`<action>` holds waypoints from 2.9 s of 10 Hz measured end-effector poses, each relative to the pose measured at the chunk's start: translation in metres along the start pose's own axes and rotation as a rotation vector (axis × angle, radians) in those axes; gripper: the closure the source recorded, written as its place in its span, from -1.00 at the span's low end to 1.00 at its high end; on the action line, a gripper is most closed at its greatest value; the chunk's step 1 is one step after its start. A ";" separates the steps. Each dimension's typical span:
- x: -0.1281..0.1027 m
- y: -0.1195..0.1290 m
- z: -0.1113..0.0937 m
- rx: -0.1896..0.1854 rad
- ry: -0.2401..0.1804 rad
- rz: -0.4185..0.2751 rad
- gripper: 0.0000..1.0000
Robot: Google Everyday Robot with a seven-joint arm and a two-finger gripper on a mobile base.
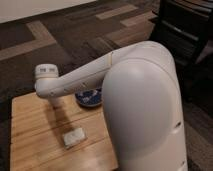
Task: Place the pepper in the ceramic cup
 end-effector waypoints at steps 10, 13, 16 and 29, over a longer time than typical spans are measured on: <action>0.004 0.000 0.000 -0.007 0.007 0.012 0.90; 0.004 0.000 0.000 -0.007 0.007 0.012 0.90; 0.004 0.000 0.000 -0.007 0.007 0.012 0.90; 0.006 -0.001 0.000 -0.006 0.009 0.014 -0.60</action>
